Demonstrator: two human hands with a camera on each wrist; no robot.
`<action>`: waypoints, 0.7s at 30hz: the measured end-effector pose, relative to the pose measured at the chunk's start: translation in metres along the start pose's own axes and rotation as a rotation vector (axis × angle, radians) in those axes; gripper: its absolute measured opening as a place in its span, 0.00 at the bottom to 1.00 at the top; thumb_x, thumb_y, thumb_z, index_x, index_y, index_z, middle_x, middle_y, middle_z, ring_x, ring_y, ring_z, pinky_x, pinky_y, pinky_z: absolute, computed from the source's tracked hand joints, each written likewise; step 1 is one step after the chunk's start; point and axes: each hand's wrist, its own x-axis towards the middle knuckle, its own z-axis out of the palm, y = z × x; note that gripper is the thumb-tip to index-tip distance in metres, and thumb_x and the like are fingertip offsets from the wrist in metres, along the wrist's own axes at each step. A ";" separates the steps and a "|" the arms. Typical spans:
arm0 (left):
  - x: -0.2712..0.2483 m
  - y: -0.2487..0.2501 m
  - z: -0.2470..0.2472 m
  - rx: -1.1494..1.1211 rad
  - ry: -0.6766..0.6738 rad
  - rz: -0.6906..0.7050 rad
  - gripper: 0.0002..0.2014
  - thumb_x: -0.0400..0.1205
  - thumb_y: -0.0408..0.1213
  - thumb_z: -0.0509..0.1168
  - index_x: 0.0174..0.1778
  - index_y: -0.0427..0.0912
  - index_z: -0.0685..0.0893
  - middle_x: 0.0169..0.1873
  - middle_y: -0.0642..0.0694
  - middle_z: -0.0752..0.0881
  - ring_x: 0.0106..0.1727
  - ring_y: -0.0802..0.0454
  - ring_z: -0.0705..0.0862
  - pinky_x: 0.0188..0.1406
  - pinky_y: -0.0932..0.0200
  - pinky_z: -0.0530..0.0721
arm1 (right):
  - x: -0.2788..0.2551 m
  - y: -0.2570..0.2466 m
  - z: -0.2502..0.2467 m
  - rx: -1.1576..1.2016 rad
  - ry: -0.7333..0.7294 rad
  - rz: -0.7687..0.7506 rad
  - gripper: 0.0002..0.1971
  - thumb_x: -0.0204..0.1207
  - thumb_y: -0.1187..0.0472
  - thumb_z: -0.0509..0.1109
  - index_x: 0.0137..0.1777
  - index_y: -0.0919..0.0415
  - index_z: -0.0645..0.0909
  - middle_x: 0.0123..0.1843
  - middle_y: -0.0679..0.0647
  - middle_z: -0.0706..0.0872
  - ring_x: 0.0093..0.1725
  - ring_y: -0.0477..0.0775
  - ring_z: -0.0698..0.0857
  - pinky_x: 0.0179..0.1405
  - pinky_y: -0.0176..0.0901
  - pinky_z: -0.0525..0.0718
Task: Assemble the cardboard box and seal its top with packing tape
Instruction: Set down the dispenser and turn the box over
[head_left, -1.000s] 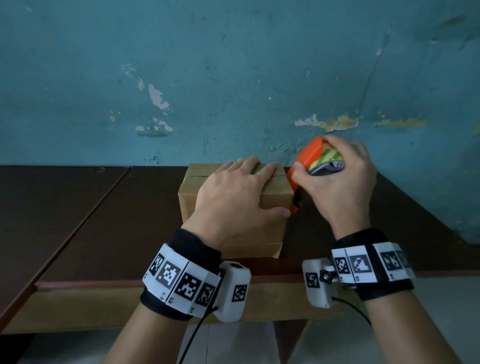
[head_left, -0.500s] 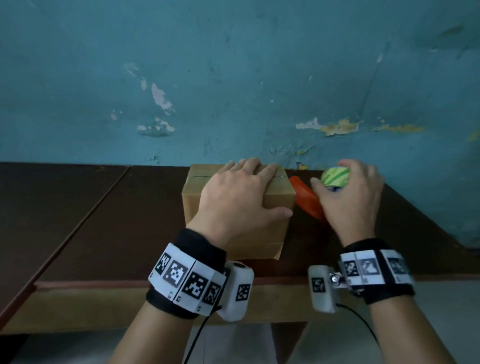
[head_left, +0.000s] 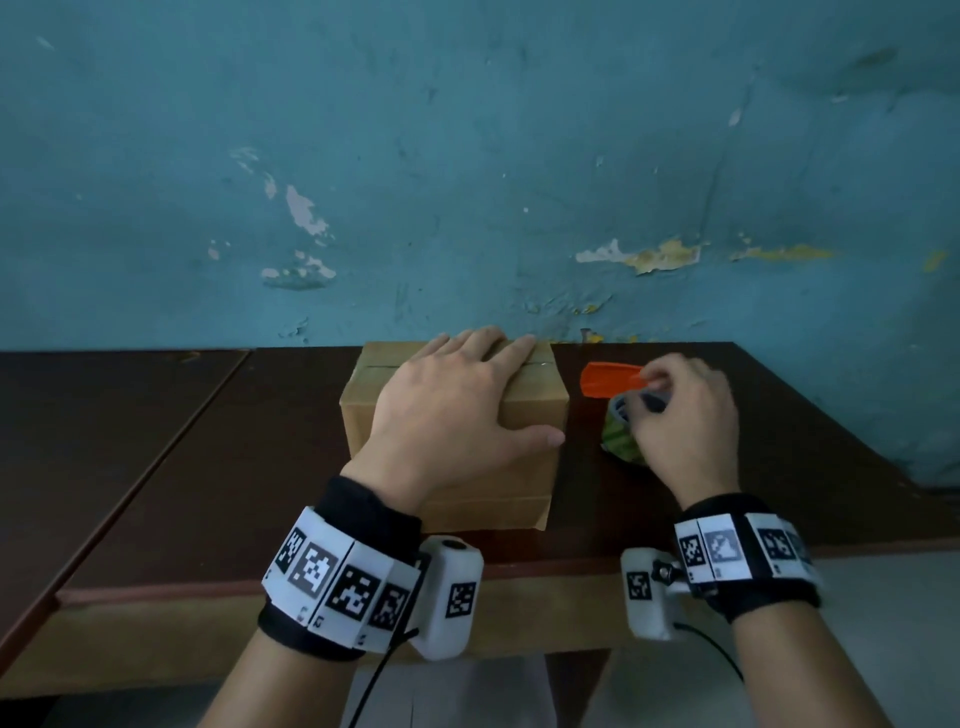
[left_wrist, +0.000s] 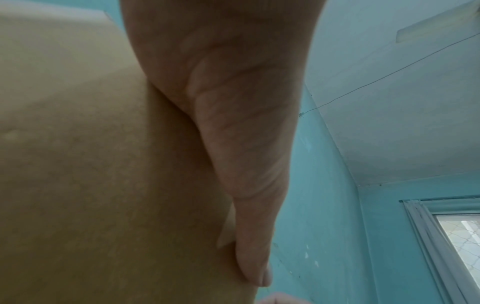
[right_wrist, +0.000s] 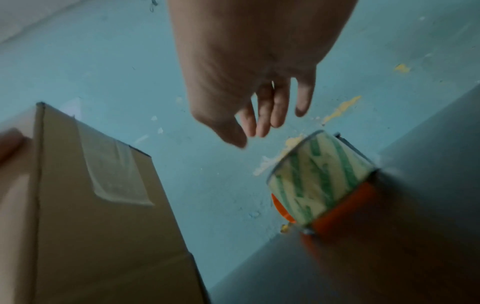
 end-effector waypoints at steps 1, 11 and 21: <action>0.000 0.000 0.000 -0.001 -0.001 -0.001 0.48 0.77 0.79 0.56 0.90 0.59 0.57 0.86 0.54 0.68 0.84 0.50 0.69 0.85 0.52 0.61 | 0.002 -0.003 -0.002 0.083 0.054 0.007 0.10 0.80 0.56 0.74 0.59 0.54 0.83 0.54 0.48 0.83 0.59 0.51 0.81 0.52 0.42 0.76; -0.001 0.003 -0.002 0.017 0.012 -0.004 0.47 0.78 0.78 0.56 0.90 0.60 0.57 0.85 0.54 0.69 0.83 0.50 0.70 0.82 0.51 0.66 | -0.010 -0.049 0.020 1.231 -0.534 0.263 0.32 0.89 0.38 0.42 0.89 0.52 0.61 0.89 0.47 0.64 0.87 0.44 0.62 0.84 0.45 0.62; -0.002 0.003 -0.002 0.009 0.038 -0.004 0.46 0.77 0.78 0.57 0.90 0.59 0.59 0.84 0.54 0.70 0.82 0.51 0.71 0.82 0.52 0.65 | -0.025 -0.059 0.044 1.295 -0.640 0.408 0.32 0.87 0.34 0.44 0.75 0.48 0.81 0.56 0.51 0.95 0.54 0.47 0.94 0.44 0.40 0.91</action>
